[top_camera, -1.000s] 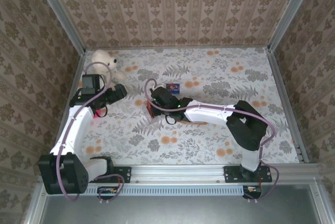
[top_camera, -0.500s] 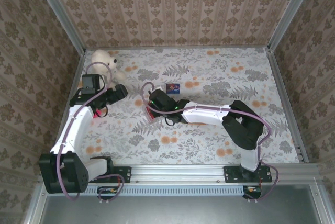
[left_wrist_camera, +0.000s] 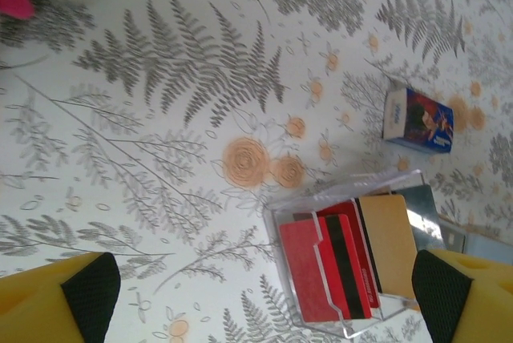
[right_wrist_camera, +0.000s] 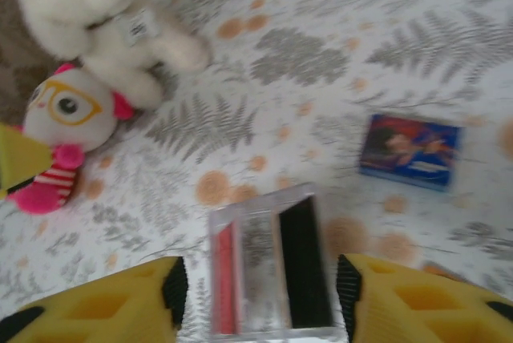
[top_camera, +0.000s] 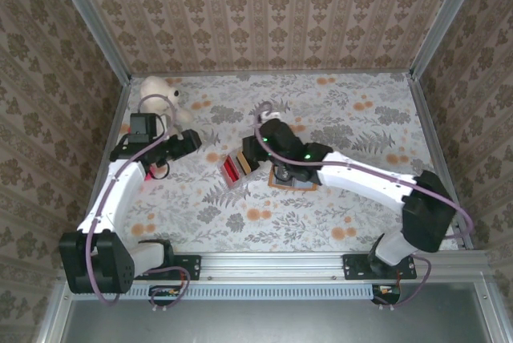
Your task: Take the credit cards out of the card holder
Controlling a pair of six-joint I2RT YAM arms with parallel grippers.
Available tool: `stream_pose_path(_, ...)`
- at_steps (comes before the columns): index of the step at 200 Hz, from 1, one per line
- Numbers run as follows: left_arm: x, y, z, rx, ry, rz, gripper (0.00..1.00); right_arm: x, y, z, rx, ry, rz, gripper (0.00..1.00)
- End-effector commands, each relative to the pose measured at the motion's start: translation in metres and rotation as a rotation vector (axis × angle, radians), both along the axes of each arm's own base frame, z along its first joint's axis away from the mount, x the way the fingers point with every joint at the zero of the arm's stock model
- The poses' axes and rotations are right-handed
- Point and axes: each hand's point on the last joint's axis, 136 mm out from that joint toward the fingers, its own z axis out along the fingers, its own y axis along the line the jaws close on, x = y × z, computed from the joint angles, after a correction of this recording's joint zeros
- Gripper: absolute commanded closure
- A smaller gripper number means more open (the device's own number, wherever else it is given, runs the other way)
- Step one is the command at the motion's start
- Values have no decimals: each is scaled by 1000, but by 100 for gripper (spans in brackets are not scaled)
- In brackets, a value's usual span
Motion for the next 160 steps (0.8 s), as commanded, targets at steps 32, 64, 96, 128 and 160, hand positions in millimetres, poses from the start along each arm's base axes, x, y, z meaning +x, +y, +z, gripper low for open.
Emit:
stream_pose_path(32,-1,-58,12,0,-1,-145,5,-22,-74,-70,87,316,-155,41)
stream_pose_path(64,-3,-105,23,-5,-29,-236,6,-26,-87,-94,203,454,-153,46)
stream_pose_path(96,-7,-158,27,16,-33,-340,9,-29,-100,-119,161,549,-185,51)
stream_pose_path(128,-14,-202,17,68,-6,-416,19,-28,-104,-141,181,603,-193,57)
stream_pose_path(160,-22,-229,12,72,-1,-433,22,-27,-104,-154,238,639,-177,61)
